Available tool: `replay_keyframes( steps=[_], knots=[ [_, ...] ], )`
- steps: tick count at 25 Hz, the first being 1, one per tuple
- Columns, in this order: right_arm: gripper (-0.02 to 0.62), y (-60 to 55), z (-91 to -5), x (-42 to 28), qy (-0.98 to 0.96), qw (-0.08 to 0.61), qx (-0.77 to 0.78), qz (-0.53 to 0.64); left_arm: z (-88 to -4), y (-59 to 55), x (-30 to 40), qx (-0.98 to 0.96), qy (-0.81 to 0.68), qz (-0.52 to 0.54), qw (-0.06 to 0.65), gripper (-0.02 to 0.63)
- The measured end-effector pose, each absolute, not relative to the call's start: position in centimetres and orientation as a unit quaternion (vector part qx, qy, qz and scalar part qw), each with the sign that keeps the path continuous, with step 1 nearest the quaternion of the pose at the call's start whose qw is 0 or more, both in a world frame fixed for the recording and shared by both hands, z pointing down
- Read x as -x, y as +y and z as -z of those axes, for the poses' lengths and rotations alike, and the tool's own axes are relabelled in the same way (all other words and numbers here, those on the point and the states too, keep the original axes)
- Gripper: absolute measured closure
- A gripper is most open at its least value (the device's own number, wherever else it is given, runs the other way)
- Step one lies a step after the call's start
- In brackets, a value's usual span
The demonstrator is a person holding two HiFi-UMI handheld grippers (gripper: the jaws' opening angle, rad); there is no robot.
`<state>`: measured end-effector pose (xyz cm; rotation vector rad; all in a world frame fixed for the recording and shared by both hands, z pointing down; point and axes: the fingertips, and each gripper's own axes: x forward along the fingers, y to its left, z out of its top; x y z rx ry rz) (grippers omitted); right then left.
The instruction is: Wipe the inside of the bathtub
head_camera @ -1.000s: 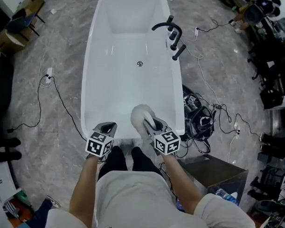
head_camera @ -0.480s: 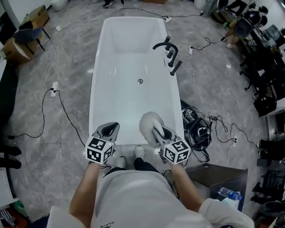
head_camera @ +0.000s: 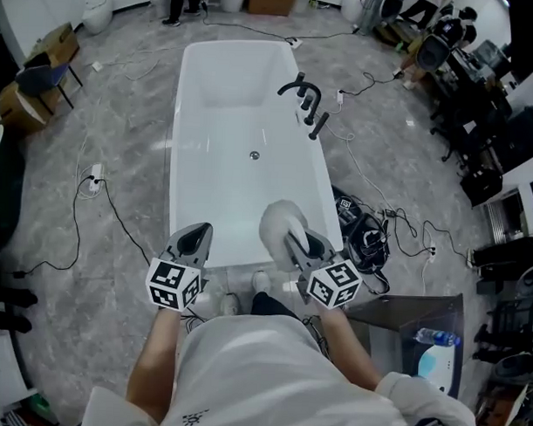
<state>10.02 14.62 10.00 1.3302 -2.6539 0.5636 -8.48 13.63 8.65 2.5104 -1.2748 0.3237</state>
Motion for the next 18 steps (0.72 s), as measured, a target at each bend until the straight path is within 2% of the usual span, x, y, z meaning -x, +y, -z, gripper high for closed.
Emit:
replay_keyframes(
  steps=[18],
  knots=[
    [0.503,12.7,-6.9,-10.3,-0.893,0.056,-0.42,-0.152,-6.5,12.3,7.1,-0.869,-0.467,-0.091,0.133,0.595]
  ],
)
